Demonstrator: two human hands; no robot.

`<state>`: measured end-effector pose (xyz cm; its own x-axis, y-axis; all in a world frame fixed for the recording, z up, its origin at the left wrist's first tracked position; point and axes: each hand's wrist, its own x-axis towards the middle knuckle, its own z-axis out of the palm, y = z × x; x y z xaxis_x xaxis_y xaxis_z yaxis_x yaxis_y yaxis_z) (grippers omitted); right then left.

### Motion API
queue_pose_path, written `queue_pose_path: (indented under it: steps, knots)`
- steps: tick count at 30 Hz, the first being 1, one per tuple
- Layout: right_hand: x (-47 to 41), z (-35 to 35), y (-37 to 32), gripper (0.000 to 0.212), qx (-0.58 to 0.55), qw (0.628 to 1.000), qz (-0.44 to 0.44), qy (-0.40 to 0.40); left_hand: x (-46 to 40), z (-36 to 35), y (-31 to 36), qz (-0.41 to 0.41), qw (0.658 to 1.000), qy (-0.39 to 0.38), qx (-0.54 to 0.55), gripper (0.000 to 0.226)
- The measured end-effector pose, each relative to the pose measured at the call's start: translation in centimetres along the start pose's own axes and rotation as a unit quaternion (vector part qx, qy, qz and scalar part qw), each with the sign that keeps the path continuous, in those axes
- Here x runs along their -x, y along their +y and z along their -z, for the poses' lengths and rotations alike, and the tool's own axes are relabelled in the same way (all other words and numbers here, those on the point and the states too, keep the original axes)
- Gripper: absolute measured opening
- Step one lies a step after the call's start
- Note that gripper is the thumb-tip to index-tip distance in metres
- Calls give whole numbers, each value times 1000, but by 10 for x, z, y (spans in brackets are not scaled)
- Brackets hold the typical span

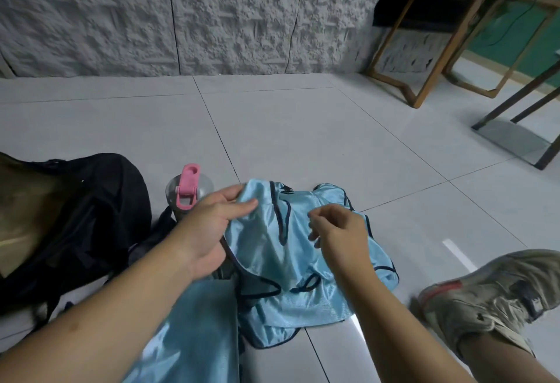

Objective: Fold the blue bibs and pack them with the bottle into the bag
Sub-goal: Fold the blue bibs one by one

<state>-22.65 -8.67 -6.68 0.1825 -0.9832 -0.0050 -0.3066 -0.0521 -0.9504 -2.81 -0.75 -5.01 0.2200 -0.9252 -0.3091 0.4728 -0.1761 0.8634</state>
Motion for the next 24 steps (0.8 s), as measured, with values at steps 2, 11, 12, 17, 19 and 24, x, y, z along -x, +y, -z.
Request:
queue_pose_path:
  steps: [2,11,12,17,19,24]
  knots:
    - [-6,5,10,14,-10,997,-57,-49,3,2,16,-11,998,-49,27,43]
    - [12,-26,19,17,104,991,78,-44,18,11,67,-22,970,-240,-27,58]
    - [10,-28,16,17,118,987,106,-12,19,14,69,-13,963,-266,-34,61]
    - [8,-35,4,69,133,988,81,-18,24,22,64,25,933,-358,-17,72]
    - [5,-37,1,69,100,993,71,-2,27,18,58,34,925,-378,-13,72]
    - [-7,-43,7,81,293,949,60,-104,32,17,48,48,909,-413,36,78]
